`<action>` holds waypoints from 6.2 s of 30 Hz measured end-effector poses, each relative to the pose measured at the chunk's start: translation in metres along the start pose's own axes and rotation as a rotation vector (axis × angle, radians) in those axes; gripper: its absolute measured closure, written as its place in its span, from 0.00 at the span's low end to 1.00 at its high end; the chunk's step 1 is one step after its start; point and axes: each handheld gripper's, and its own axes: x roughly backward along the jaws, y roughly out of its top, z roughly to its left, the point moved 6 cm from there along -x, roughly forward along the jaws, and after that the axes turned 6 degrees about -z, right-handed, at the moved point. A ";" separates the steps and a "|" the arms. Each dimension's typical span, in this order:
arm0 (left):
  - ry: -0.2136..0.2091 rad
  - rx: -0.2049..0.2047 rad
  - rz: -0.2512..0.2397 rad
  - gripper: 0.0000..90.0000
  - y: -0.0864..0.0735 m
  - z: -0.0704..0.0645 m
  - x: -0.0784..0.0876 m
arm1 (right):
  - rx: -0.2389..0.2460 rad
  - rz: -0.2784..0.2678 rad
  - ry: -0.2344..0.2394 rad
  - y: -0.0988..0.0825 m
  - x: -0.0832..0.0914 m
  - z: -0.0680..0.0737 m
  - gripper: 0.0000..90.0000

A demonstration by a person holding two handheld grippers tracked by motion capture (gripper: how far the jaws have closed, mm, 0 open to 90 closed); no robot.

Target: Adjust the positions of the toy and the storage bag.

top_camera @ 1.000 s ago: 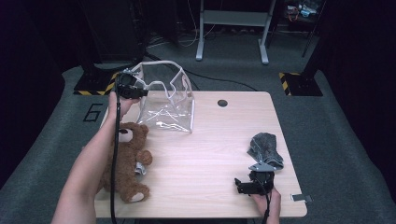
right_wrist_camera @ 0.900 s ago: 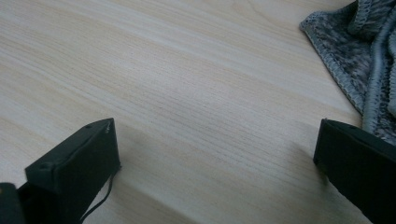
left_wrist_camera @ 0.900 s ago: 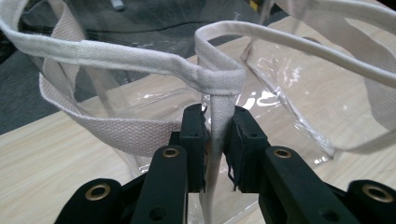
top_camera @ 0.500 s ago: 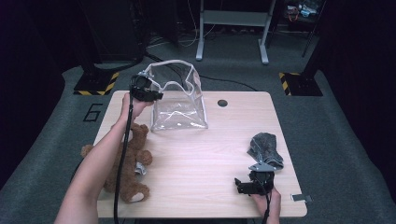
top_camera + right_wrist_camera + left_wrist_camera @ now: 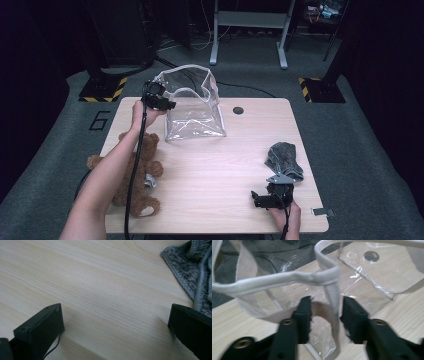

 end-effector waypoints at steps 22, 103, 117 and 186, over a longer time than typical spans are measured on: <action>-0.101 -0.007 -0.072 0.92 -0.002 -0.039 0.018 | 0.000 0.000 0.000 0.000 0.000 0.000 0.00; -0.112 -0.063 -0.085 0.08 -0.072 -0.078 0.076 | 0.079 -0.077 0.167 0.133 -0.067 0.026 0.02; -0.064 -0.039 -0.153 0.41 -0.067 -0.072 0.080 | 0.110 -0.137 0.111 0.175 -0.100 0.025 0.46; -0.265 -0.125 -0.236 0.91 -0.089 -0.115 0.104 | 0.147 -0.207 0.029 0.090 -0.002 0.054 0.96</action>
